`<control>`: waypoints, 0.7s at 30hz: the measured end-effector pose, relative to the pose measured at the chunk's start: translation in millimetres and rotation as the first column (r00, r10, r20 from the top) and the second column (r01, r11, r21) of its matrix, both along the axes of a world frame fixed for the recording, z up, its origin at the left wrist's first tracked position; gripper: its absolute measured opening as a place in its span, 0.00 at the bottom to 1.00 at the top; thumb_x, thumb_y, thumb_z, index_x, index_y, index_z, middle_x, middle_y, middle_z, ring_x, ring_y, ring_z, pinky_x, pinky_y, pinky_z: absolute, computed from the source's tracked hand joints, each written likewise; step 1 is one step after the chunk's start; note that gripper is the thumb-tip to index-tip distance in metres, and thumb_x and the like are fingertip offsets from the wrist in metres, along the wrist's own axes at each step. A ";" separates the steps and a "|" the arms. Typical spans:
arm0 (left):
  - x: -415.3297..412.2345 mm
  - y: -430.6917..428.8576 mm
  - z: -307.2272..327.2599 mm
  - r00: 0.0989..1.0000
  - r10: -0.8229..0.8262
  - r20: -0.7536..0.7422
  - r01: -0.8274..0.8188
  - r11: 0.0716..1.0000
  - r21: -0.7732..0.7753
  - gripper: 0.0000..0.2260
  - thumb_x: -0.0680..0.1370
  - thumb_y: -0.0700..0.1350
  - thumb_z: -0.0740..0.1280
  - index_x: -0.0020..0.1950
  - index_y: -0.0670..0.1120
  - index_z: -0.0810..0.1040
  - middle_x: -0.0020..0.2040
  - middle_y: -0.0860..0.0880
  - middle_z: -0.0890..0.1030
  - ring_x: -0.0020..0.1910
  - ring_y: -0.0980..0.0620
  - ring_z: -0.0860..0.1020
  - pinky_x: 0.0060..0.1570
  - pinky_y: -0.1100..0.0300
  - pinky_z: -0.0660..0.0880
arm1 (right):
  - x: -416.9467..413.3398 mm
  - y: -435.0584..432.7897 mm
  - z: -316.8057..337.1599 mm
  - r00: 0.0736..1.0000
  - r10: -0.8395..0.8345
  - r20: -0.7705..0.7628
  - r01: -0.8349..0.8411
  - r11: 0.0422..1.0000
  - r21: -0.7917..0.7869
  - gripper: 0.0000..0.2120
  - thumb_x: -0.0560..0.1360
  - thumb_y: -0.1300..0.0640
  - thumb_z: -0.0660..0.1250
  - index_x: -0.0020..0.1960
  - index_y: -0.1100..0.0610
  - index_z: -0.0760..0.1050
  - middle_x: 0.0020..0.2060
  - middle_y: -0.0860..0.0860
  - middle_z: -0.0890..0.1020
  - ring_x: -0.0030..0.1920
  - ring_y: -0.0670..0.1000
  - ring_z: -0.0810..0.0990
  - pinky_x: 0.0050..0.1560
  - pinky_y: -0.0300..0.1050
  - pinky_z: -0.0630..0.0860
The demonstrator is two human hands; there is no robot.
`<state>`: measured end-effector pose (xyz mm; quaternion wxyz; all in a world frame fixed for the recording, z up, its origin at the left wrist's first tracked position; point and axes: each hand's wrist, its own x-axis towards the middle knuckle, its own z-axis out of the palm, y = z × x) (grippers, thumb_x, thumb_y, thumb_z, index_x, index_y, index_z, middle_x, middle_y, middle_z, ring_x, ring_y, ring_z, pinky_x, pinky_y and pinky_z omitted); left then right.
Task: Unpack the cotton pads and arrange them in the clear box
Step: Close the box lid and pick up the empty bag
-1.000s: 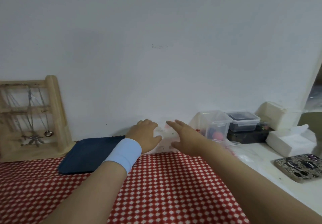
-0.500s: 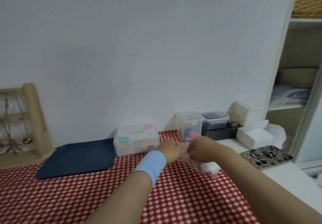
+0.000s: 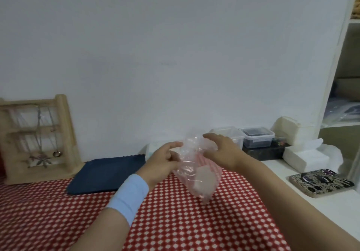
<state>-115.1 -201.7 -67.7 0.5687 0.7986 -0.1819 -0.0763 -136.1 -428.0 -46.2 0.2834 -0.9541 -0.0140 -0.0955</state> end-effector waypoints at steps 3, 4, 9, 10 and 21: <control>2.8 31.6 7.7 0.998 0.029 0.050 -0.030 0.999 0.018 0.28 0.77 0.29 0.67 0.70 0.56 0.73 0.42 0.51 0.79 0.48 0.53 0.82 0.57 0.57 0.79 | 14.7 18.1 2.1 0.997 0.078 -0.027 -0.071 0.979 0.193 0.21 0.76 0.53 0.70 0.69 0.51 0.76 0.58 0.49 0.82 0.59 0.49 0.80 0.61 0.41 0.74; 4.1 39.7 10.1 0.997 0.037 0.064 -0.040 0.998 0.048 0.29 0.77 0.28 0.67 0.71 0.55 0.72 0.42 0.51 0.79 0.49 0.52 0.82 0.57 0.57 0.80 | 18.4 24.2 3.3 0.995 0.101 0.004 -0.099 0.967 0.234 0.18 0.75 0.56 0.72 0.65 0.53 0.79 0.52 0.47 0.83 0.53 0.44 0.81 0.54 0.34 0.73; 14.5 63.6 16.0 0.994 0.086 -0.072 -0.079 0.992 0.097 0.19 0.78 0.44 0.70 0.67 0.56 0.72 0.57 0.51 0.79 0.56 0.50 0.81 0.58 0.55 0.79 | 36.7 58.1 9.9 0.982 0.158 0.107 -0.184 0.931 0.315 0.10 0.71 0.64 0.76 0.44 0.50 0.81 0.37 0.45 0.80 0.32 0.38 0.77 0.38 0.29 0.74; 15.7 64.0 17.0 0.991 0.095 -0.098 -0.091 0.995 0.046 0.16 0.78 0.51 0.71 0.65 0.56 0.76 0.59 0.51 0.81 0.57 0.51 0.81 0.58 0.56 0.79 | 38.7 63.5 11.5 0.980 0.168 0.111 -0.195 0.929 0.316 0.10 0.70 0.64 0.76 0.43 0.51 0.80 0.38 0.44 0.80 0.31 0.36 0.77 0.38 0.30 0.74; 35.7 78.3 10.7 0.945 0.246 0.214 -0.257 0.966 0.025 0.11 0.83 0.43 0.63 0.43 0.48 0.81 0.36 0.54 0.84 0.36 0.57 0.82 0.38 0.64 0.80 | 58.9 103.7 20.7 0.969 0.147 0.196 -0.215 0.893 0.394 0.08 0.76 0.50 0.73 0.44 0.55 0.86 0.28 0.38 0.80 0.27 0.36 0.74 0.32 0.27 0.68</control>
